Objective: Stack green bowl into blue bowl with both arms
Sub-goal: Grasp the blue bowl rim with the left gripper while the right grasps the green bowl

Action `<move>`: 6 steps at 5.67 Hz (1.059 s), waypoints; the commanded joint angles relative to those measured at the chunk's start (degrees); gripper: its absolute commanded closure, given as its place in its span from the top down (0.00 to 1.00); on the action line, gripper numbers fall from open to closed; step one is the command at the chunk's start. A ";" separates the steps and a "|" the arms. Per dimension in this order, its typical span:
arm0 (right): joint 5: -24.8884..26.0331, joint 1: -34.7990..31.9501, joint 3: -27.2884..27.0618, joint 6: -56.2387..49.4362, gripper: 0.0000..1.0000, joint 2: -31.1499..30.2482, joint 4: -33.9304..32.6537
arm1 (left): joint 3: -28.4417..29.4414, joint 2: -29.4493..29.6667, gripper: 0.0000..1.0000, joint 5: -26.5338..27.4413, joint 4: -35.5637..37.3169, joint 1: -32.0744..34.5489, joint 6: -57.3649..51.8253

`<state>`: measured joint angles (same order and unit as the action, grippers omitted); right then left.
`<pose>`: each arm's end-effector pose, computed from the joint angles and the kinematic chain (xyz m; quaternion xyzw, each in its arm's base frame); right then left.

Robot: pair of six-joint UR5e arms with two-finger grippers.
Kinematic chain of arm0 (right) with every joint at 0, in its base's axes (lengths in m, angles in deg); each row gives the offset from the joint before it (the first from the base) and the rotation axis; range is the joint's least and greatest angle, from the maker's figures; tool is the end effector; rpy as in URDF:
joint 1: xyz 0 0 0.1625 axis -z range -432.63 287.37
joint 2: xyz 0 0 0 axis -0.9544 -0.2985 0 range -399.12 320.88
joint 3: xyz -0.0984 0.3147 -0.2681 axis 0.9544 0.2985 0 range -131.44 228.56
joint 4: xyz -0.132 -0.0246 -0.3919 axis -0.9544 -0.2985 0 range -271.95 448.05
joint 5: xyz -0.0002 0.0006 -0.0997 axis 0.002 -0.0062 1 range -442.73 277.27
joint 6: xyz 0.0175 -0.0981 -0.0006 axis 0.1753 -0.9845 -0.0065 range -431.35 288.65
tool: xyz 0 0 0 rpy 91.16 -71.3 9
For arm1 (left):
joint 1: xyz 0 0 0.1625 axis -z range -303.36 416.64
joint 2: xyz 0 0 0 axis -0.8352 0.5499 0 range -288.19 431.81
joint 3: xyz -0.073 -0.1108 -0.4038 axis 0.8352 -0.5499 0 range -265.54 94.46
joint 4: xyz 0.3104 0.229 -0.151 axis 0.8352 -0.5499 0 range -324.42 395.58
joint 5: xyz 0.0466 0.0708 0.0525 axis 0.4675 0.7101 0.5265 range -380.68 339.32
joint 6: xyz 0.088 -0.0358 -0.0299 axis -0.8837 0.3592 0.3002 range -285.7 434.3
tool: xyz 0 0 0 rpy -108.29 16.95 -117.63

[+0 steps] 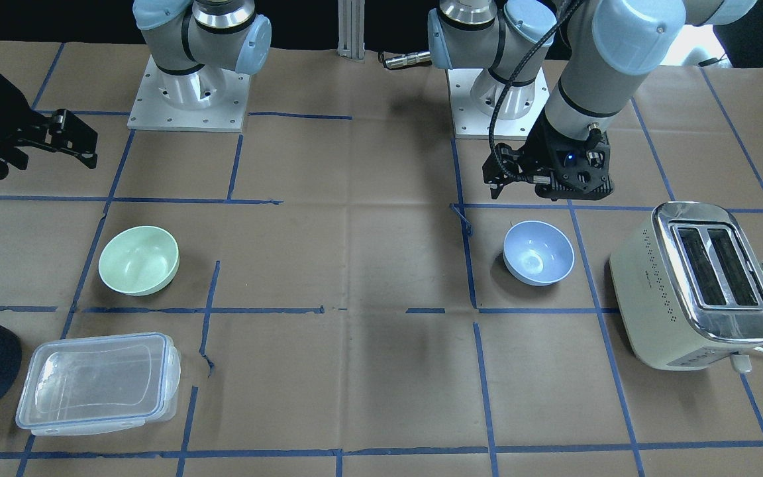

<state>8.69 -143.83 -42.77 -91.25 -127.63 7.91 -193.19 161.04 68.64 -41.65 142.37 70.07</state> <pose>-0.0303 -0.4948 0.4490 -0.0109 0.9938 0.1082 0.0249 -0.0997 -0.4706 0.3672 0.0006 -0.9993 -0.0353 0.0086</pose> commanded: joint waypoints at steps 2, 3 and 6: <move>-0.10 5.11 -11.71 -5.06 1.00 0.18 -12.69 | -11.43 10.05 0.98 0.68 20.24 -0.74 -0.34; -0.01 5.02 -18.56 -4.89 1.00 0.62 -25.29 | -11.96 12.88 0.98 1.46 22.02 -0.83 -0.26; -0.28 4.58 -27.84 -1.83 1.00 7.63 -42.26 | -11.88 13.52 0.32 1.65 22.04 -0.74 -0.43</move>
<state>8.50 -139.00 -68.83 -94.63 -122.56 -30.23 -205.05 174.49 70.21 -19.66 141.63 69.70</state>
